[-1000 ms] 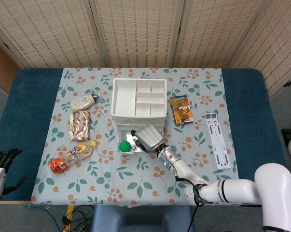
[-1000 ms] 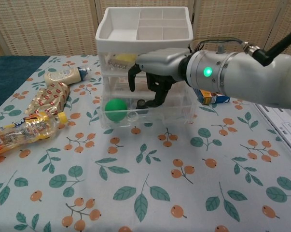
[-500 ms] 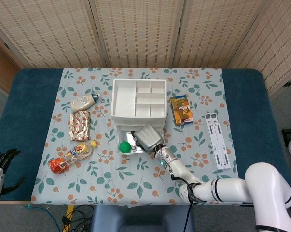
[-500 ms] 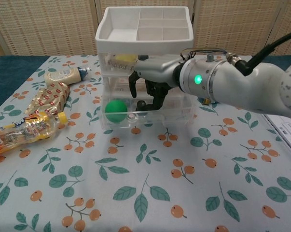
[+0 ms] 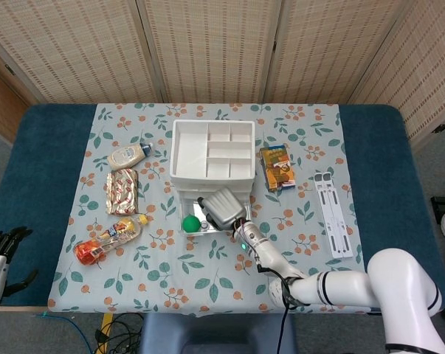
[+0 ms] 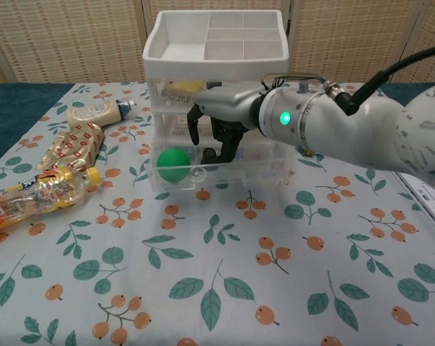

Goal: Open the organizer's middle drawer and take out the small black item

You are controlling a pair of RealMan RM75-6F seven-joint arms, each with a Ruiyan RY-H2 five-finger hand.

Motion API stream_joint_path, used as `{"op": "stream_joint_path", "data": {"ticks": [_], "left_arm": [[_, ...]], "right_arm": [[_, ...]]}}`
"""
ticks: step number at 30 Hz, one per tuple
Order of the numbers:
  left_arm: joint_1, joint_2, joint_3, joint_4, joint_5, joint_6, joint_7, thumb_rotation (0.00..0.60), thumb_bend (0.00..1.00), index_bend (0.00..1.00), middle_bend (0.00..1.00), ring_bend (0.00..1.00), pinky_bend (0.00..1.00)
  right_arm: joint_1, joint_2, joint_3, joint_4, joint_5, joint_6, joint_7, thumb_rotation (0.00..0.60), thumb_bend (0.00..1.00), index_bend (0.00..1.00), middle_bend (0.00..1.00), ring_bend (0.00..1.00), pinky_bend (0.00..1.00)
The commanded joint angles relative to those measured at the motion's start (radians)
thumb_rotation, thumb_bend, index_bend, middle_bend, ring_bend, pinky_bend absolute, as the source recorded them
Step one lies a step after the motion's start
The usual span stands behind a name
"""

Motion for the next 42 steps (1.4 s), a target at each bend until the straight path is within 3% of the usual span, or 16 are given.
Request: {"op": "stream_joint_path", "data": {"ticks": [1, 14, 26, 31, 42], "left_arm": [[-0.001, 0.001, 0.000, -0.002, 0.000, -0.001, 0.002, 0.600, 0.22, 0.19, 0.18, 0.19, 0.12], [-0.003, -0.001, -0.001, -0.003, -0.002, -0.005, 0.007, 0.600, 0.22, 0.19, 0.18, 0.19, 0.12], [-0.002, -0.005, -0.001, 0.003, -0.003, -0.005, 0.001, 0.600, 0.22, 0.19, 0.18, 0.19, 0.12], [-0.002, -0.004, -0.001, 0.005, -0.004, -0.004, 0.000, 0.600, 0.22, 0.19, 0.18, 0.19, 0.12], [0.000, -0.002, -0.002, 0.005, 0.002, 0.002, -0.004, 0.600, 0.22, 0.19, 0.18, 0.19, 0.12]], "right_arm": [[0.004, -0.014, 0.006, 0.020, -0.003, -0.004, 0.011, 0.600, 0.31, 0.38, 0.95, 1.00, 1.00], [0.009, -0.041, 0.008, 0.066, -0.009, -0.010, 0.024, 0.600, 0.31, 0.49, 0.96, 1.00, 1.00], [0.003, -0.043, 0.006, 0.065, -0.013, -0.002, 0.021, 0.600, 0.36, 0.51, 0.97, 1.00, 1.00], [-0.003, -0.034, 0.009, 0.047, -0.024, 0.003, 0.028, 0.600, 0.44, 0.52, 0.97, 1.00, 1.00], [-0.045, 0.053, 0.037, -0.085, -0.070, 0.059, 0.079, 0.600, 0.45, 0.52, 0.97, 1.00, 1.00]]}}
